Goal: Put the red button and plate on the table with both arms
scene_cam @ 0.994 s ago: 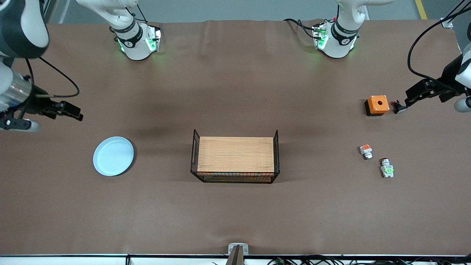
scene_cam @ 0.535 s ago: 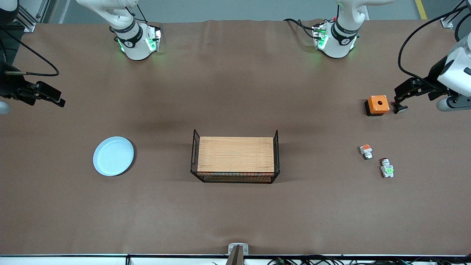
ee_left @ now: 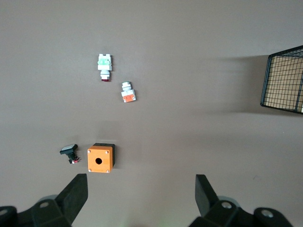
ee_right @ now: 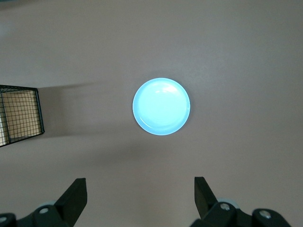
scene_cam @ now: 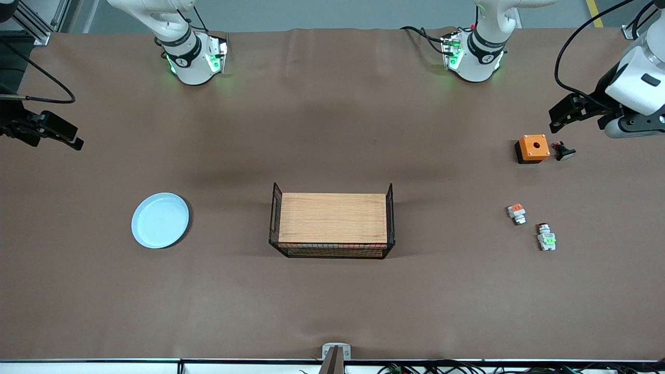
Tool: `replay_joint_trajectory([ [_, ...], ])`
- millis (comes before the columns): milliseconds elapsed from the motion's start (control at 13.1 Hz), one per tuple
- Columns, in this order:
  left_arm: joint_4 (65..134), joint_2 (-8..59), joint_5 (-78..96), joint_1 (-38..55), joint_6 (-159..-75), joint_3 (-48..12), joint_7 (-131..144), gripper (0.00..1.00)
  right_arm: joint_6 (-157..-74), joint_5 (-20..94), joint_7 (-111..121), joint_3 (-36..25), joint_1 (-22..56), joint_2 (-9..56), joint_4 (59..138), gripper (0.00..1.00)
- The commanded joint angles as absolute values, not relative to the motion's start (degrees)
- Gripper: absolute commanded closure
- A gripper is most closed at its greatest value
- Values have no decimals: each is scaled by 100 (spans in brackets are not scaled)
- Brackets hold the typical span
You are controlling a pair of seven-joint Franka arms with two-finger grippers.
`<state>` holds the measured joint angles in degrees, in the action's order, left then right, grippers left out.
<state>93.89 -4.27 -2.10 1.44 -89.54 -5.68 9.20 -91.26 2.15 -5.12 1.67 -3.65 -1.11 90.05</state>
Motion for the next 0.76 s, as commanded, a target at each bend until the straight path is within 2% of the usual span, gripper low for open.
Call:
replay_joint_trajectory([
  [0, 9396, -501, -123, 123, -9018, -571, 853, 0, -8904, 193, -598, 106, -351, -9, 8701, 0],
  [688, 9194, -404, -97, 132, -9009, -571, 870, 0, -8763, 185, -650, 123, -343, 44, 8411, 0],
])
